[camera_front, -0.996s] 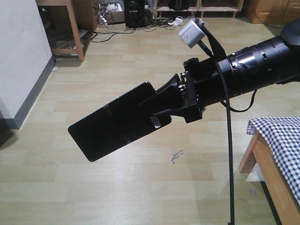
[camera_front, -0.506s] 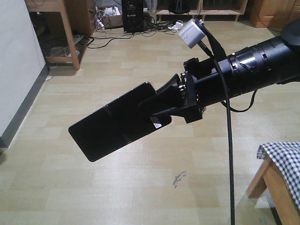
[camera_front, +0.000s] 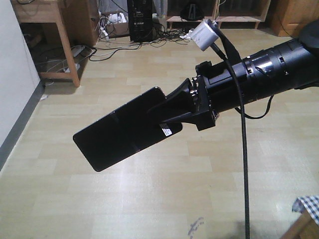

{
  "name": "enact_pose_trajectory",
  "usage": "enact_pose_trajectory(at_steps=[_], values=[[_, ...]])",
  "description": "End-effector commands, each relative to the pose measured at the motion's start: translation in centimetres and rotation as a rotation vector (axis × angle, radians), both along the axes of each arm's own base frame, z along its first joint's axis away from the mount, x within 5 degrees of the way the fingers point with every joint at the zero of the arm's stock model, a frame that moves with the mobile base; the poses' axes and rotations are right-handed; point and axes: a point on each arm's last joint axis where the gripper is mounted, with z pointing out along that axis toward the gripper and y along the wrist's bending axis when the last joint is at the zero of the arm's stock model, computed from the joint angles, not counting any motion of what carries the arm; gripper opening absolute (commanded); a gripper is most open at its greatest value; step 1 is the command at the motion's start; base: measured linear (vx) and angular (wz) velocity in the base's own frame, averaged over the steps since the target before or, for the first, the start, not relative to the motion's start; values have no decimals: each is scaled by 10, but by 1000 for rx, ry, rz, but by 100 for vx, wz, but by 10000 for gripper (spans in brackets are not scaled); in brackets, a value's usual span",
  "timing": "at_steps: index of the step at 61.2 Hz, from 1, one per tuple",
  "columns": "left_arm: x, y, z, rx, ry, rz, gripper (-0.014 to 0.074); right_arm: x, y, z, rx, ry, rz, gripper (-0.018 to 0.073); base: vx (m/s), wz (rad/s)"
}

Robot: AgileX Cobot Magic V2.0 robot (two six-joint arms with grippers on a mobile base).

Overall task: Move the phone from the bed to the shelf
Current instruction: 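Drive the base away from the bed holding the phone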

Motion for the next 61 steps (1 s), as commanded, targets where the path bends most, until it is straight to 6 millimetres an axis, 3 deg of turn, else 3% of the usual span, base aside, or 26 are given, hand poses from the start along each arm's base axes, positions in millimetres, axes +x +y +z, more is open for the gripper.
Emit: enact_pose_trajectory(at_steps=[1,61], values=[[1,0,14,-15,-100,-3,1,-15,0,28,100,-24,58,-2,48,2],[1,0,14,-15,-100,-3,1,-15,0,28,100,-26,55,-2,43,-1]])
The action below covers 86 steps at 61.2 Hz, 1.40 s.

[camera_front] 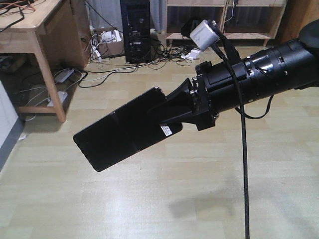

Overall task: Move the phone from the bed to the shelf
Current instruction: 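Drive the base away from the bed holding the phone, then drive the base toward the wooden shelf with the laptop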

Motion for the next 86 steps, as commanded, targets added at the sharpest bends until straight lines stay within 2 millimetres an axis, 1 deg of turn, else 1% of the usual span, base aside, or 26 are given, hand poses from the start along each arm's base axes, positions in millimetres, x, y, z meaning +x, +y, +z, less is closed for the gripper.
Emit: enact_pose_trajectory(at_steps=[1,38,86], values=[[1,0,14,-15,-100,-3,1,-15,0,28,100,-26,55,-2,34,-10],[1,0,14,-15,-100,-3,1,-15,0,28,100,-26,55,-2,30,-14],[1,0,14,-15,-100,-3,1,-15,0,28,100,-26,56,-2,28,-37]])
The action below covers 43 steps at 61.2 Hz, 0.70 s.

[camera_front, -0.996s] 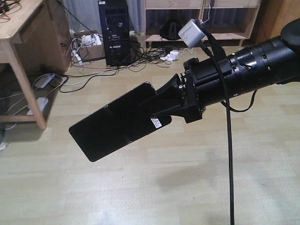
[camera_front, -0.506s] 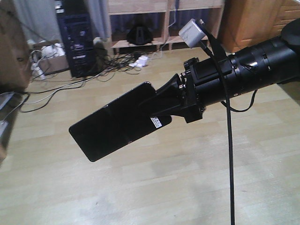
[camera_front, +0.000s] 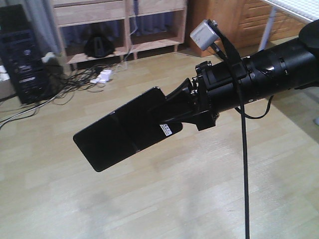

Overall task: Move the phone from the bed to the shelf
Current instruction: 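Drive the base toward the wooden shelf with the laptop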

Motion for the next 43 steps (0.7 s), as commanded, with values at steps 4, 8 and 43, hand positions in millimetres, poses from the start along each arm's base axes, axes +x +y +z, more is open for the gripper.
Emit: enact_pose_trajectory(at_steps=[4,8,43], values=[[1,0,14,-15,-100,-3,1,-15,0,28,100,-26,56,-2,30,-41],[1,0,14,-15,-100,-3,1,-15,0,28,100,-25,57,-2,30,-40],[1,0,14,-15,-100,-3,1,-15,0,28,100,-25,57,-2,33,-41]])
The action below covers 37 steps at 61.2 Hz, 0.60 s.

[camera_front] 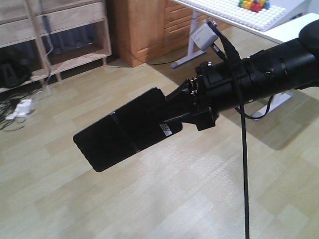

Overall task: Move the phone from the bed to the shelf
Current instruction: 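Drive the base toward the wooden shelf with the laptop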

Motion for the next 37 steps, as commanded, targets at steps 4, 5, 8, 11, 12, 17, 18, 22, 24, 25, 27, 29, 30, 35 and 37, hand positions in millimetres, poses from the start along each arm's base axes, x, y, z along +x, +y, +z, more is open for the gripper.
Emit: enact_pose_trajectory(at_steps=[4,5,8,11,12,17,18,22,24,25,27,29,30,35,37], values=[[1,0,14,-15,-100,-3,1,-15,0,28,100,-25,56,-2,36,-38],[1,0,14,-15,-100,-3,1,-15,0,28,100,-25,56,-2,36,-37],[1,0,14,-15,-100,-3,1,-15,0,28,100,-25,56,-2,37,-35],[1,0,14,-15,-100,-3,1,-15,0,28,100,-25,56,-2,37,-33],[1,0,14,-15,-100,-3,1,-15,0,28,100,-25,56,-2,38,-31],[1,0,14,-15,-100,-3,1,-15,0,28,100,-25,56,-2,38,-26],[1,0,14,-15,-100,-3,1,-15,0,28,100,-25,56,-2,40,-20],[1,0,14,-15,-100,-3,1,-15,0,28,100,-25,56,-2,40,-17],[1,0,14,-15,-100,-3,1,-15,0,28,100,-25,56,-2,41,-13],[1,0,14,-15,-100,-3,1,-15,0,28,100,-25,56,-2,42,-10],[1,0,14,-15,-100,-3,1,-15,0,28,100,-25,56,-2,42,-7],[1,0,14,-15,-100,-3,1,-15,0,28,100,-25,56,-2,43,-6],[1,0,14,-15,-100,-3,1,-15,0,28,100,-25,56,-2,44,-3],[1,0,14,-15,-100,-3,1,-15,0,28,100,-25,56,-2,44,0],[1,0,14,-15,-100,-3,1,-15,0,28,100,-25,56,-2,45,4]])
